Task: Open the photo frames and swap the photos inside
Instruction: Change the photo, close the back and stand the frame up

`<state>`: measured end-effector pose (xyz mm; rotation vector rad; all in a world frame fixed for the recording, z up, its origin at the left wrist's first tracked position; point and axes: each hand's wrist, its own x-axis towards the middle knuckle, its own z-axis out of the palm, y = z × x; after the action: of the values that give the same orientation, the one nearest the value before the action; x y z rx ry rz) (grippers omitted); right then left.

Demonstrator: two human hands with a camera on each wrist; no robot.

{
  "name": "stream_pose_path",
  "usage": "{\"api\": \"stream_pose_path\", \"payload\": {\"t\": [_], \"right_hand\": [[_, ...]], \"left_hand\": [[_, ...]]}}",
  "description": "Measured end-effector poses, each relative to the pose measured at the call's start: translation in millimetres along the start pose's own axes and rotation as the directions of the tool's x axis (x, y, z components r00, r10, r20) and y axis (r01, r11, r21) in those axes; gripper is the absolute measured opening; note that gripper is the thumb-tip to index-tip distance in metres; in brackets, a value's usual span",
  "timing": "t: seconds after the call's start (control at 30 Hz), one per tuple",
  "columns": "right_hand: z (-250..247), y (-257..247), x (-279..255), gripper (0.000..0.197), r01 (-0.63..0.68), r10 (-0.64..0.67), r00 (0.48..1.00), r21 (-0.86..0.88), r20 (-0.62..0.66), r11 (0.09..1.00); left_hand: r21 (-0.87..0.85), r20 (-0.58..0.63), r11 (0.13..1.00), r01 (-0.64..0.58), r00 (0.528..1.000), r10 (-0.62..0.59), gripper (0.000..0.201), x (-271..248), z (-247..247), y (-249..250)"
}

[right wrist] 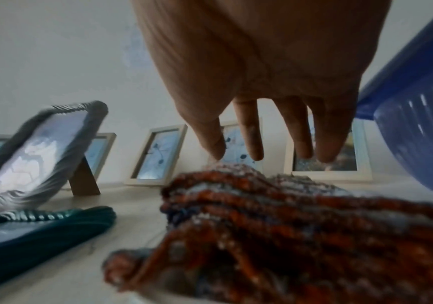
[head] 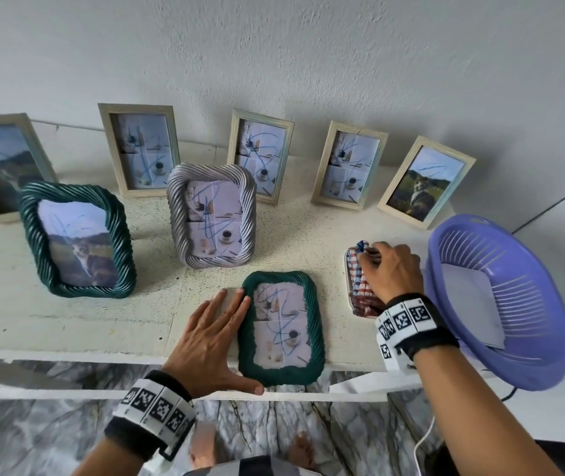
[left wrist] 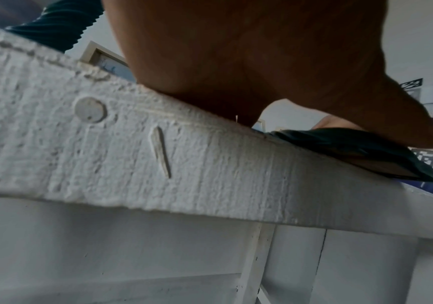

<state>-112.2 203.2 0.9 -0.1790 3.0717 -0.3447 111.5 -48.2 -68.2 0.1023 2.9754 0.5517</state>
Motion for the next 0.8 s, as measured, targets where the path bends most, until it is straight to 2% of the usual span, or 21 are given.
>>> {"api": "stream_pose_path", "payload": {"t": [0.07, 0.3, 0.53, 0.6, 0.67, 0.73, 0.8], "right_hand": [[11, 4, 8, 0.042, -0.006, 0.005, 0.999, 0.008, 0.053, 1.0], [30, 0, 11, 0.036, -0.03, 0.03, 0.999, -0.018, 0.036, 0.999], [16, -2, 7, 0.027, -0.029, 0.029, 1.0, 0.001, 0.012, 1.0], [2, -4, 3, 0.026, 0.024, -0.023, 1.0, 0.057, -0.009, 0.998], [-12, -12, -10, 0.026, 0.161, -0.152, 0.985, 0.122, -0.08, 0.979], [-23, -28, -31, 0.028, 0.375, -0.36, 0.926, 0.171, -0.112, 0.911], [-21, -45, -52, 0.031, 0.539, -0.545, 0.838, 0.19, -0.022, 0.821]], "left_hand": [[0.003, -0.005, 1.0, 0.001, 1.0, -0.001, 0.14, 0, -1, 1], [0.008, -0.007, 1.0, 0.014, 1.0, -0.014, 0.139, 0, -1, 1], [0.026, 0.009, 1.0, 0.013, 1.0, -0.014, 0.14, 0, -3, 3], [0.037, 0.013, 0.999, 0.016, 1.0, -0.017, 0.142, 0, -3, 3], [0.04, 0.013, 0.999, 0.022, 1.0, -0.023, 0.144, 0, -2, 4], [0.033, 0.02, 0.999, 0.028, 0.999, -0.029, 0.145, 1, -2, 4], [0.033, 0.021, 0.999, 0.028, 0.999, -0.028, 0.146, 1, -2, 4]]}}
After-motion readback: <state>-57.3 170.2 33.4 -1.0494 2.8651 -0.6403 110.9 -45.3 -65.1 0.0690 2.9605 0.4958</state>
